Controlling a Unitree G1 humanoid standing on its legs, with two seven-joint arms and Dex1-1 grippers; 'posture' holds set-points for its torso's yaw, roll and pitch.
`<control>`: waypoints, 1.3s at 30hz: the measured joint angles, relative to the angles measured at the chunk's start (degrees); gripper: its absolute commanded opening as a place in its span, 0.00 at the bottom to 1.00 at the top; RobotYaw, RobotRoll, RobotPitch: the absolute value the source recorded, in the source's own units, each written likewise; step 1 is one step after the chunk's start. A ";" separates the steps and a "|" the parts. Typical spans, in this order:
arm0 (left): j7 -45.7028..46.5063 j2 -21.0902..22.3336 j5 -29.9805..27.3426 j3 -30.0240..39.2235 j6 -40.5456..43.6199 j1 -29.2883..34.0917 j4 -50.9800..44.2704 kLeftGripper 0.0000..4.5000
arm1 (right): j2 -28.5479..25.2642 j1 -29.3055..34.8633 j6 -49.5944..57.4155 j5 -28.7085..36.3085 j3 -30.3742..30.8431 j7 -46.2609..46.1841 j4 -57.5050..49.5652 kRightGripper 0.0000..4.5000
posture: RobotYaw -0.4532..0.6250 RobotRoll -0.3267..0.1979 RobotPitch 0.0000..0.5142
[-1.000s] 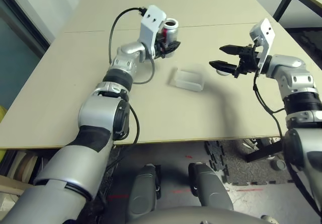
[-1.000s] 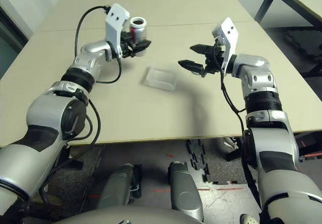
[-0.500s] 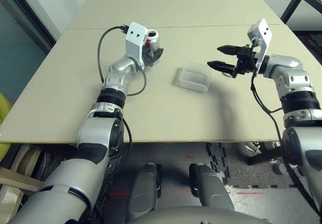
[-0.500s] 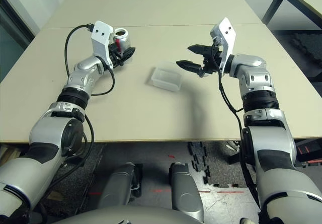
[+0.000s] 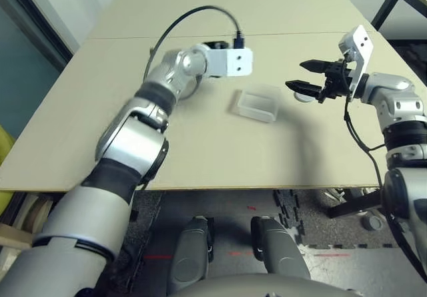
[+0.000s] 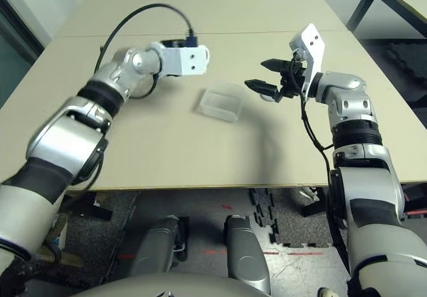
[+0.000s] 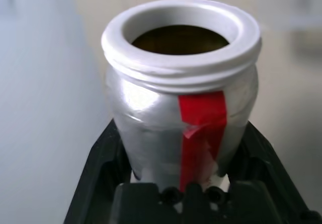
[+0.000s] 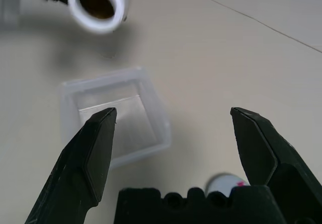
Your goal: Pour the medicine from the bottle into the box.
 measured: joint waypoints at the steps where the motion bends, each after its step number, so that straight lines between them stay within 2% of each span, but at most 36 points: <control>1: 0.85 -1.28 4.94 -4.99 -0.90 -0.93 1.16 0.60 | 0.00 0.09 -0.02 0.08 -0.22 -0.33 0.07 1.00 | 0.38 0.62 0.22; 3: 1.77 -3.75 9.91 -10.01 -1.86 -1.61 2.42 0.60 | 0.04 0.67 -0.03 0.42 -0.80 -0.98 -0.23 1.00 | 0.37 0.62 0.22; 5: 2.30 -5.59 11.96 -11.87 -1.91 -2.47 2.64 0.60 | 0.42 1.43 -0.01 0.72 -1.41 -1.47 -0.83 1.00 | 0.37 0.62 0.22; 9: 3.70 -6.74 11.88 -10.95 -1.48 -5.09 3.32 0.60 | 0.96 3.20 0.65 1.13 -1.92 -2.09 -3.05 1.00 | 0.36 0.62 0.21; 22: 3.65 -6.92 11.72 -9.62 -1.48 -5.21 4.20 0.60 | 1.07 3.45 2.00 1.73 -2.19 -3.01 -4.98 1.00 | 0.36 0.62 0.22; 30: -2.91 -6.34 3.19 -0.06 -1.59 -3.99 4.16 0.60 | 1.07 3.45 2.40 1.89 -2.12 -2.84 -5.11 1.00 | 0.39 0.62 0.24; 34: -6.61 -4.28 -1.88 5.68 -0.51 -1.65 4.06 0.60 | 1.18 3.42 2.56 1.86 -1.99 -2.10 -5.08 1.00 | 0.41 0.62 0.25; 39: -12.55 -1.69 -13.09 18.13 4.54 0.82 3.92 0.60 | 1.51 2.52 2.55 1.60 -1.86 -1.65 -4.33 1.00 | 0.41 0.62 0.25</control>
